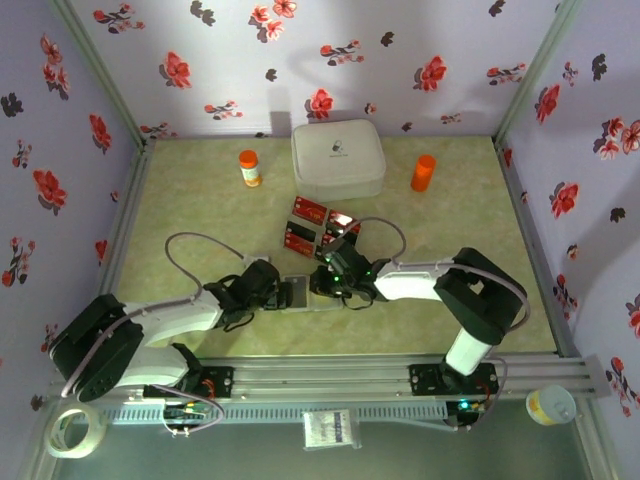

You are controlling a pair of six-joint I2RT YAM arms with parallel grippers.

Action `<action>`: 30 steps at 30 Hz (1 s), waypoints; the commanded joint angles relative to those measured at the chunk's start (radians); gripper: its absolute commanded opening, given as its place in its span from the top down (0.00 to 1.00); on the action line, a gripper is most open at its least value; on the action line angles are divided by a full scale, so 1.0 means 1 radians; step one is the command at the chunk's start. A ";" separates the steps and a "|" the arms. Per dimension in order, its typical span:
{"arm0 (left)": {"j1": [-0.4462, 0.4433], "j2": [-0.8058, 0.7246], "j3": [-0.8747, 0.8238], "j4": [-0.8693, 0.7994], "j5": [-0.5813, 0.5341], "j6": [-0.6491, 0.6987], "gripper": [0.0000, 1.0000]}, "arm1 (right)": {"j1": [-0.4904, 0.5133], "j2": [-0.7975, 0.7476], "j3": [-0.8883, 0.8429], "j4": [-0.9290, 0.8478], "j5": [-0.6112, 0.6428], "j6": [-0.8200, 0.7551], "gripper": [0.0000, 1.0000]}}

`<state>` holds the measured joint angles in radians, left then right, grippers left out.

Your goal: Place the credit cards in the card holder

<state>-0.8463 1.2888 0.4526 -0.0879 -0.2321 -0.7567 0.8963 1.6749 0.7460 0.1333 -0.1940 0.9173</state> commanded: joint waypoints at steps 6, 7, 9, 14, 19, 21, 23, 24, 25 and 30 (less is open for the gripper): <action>0.000 0.091 -0.005 0.015 0.098 0.014 0.07 | -0.001 -0.068 -0.070 0.018 0.019 0.034 0.83; 0.001 0.094 -0.003 0.013 0.100 0.016 0.07 | -0.001 -0.075 -0.067 0.016 0.018 0.034 0.83; -0.001 0.098 0.001 0.010 0.100 0.021 0.07 | -0.002 -0.101 -0.046 -0.012 0.019 0.018 0.83; 0.000 0.104 0.006 0.010 0.103 0.024 0.07 | -0.033 -0.175 0.092 -0.255 0.094 -0.135 0.78; 0.000 0.106 0.008 0.014 0.104 0.025 0.07 | -0.093 -0.189 0.275 -0.531 0.196 -0.370 0.67; 0.000 0.106 0.005 0.018 0.105 0.025 0.07 | -0.103 -0.172 0.342 -0.608 0.238 -0.464 0.63; -0.001 0.107 0.003 0.022 0.105 0.023 0.07 | -0.103 -0.141 0.408 -0.673 0.258 -0.549 0.62; 0.000 0.108 0.002 0.022 0.105 0.022 0.07 | -0.105 -0.122 0.438 -0.701 0.263 -0.586 0.61; 0.000 0.109 0.001 0.023 0.105 0.023 0.07 | -0.104 -0.100 0.468 -0.729 0.264 -0.617 0.60; 0.000 0.110 0.001 0.024 0.104 0.024 0.07 | -0.103 0.008 0.572 -0.815 0.272 -0.698 0.61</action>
<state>-0.8471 1.3277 0.4889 -0.1253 -0.2359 -0.7448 0.7918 1.6306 1.2793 -0.5529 0.0387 0.3305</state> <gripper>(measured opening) 0.932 0.395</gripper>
